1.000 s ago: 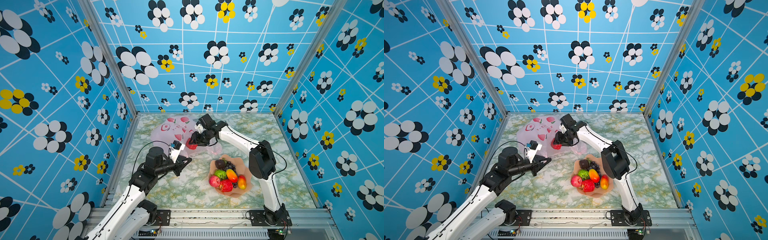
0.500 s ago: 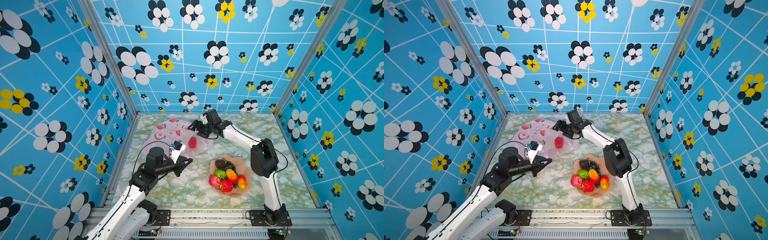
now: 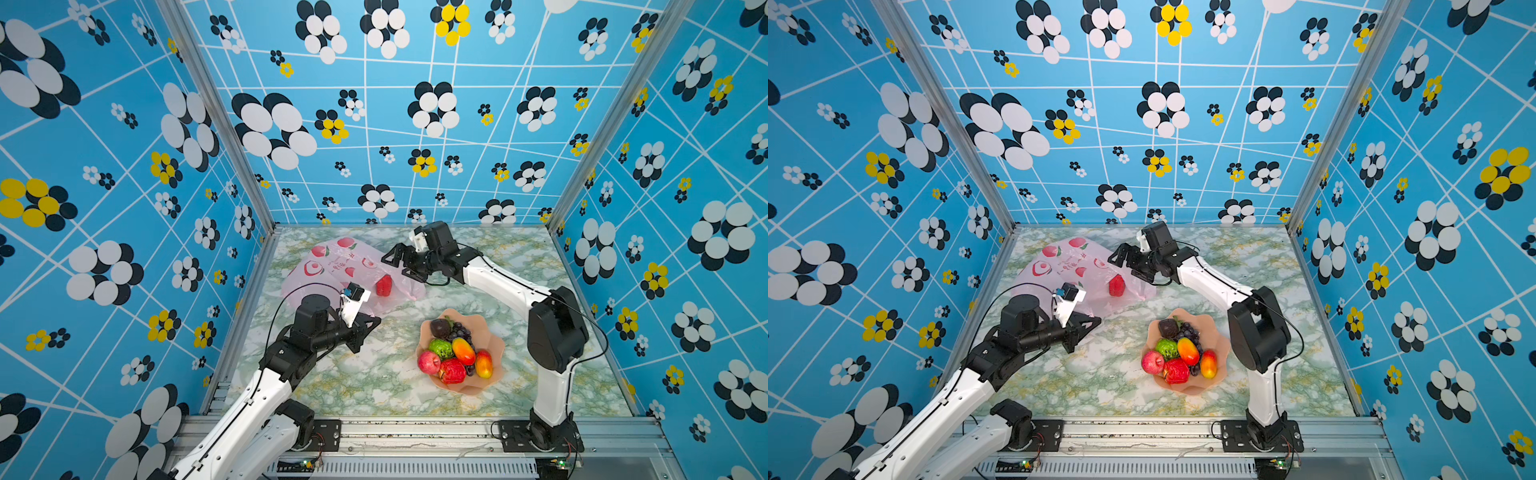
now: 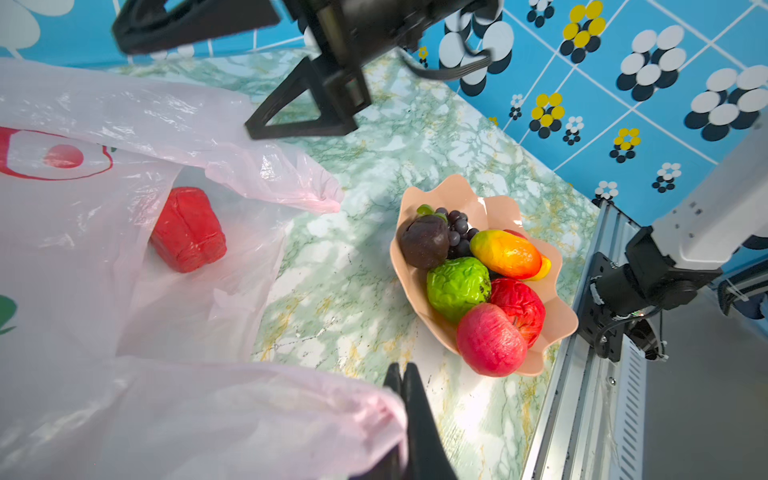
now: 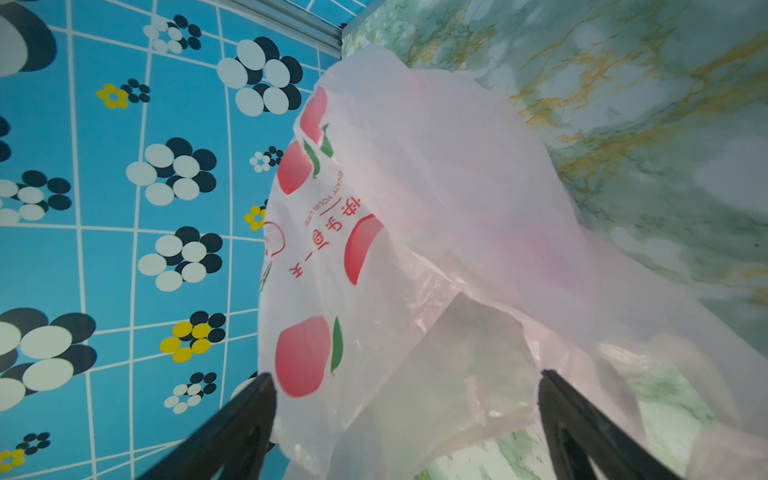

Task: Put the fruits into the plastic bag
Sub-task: 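Open the right gripper to drop the red pepper inside the bag, then move the right gripper back over the dish toward the yellow-red mango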

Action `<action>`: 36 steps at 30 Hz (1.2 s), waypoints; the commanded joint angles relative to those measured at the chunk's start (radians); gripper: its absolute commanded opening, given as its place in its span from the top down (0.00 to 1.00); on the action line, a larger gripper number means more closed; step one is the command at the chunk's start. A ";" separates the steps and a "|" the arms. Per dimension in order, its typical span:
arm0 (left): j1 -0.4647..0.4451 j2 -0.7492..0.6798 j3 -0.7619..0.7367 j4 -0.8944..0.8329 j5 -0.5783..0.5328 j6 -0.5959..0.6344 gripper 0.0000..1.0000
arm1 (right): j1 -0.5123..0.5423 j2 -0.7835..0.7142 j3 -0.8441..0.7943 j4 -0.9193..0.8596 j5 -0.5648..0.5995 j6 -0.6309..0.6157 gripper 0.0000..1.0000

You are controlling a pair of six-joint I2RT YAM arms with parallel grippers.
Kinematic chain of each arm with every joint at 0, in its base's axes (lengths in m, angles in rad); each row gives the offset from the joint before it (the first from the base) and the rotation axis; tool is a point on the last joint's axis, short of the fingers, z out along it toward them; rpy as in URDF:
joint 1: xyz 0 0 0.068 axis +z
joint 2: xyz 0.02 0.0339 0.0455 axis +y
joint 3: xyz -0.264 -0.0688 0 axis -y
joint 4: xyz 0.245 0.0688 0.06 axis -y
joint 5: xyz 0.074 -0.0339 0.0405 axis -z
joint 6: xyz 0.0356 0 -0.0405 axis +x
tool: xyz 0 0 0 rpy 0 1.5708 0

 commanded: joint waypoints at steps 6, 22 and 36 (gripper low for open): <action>0.001 0.052 0.058 -0.160 -0.204 0.063 1.00 | -0.009 -0.303 -0.198 -0.169 0.152 -0.122 0.01; 0.009 -0.001 0.047 -0.190 -0.388 0.081 1.00 | 0.065 -0.567 -0.352 -0.815 0.406 -0.432 0.05; 0.011 -0.007 0.039 -0.180 -0.391 0.076 1.00 | 0.065 -0.560 -0.505 -0.801 0.352 -0.484 0.15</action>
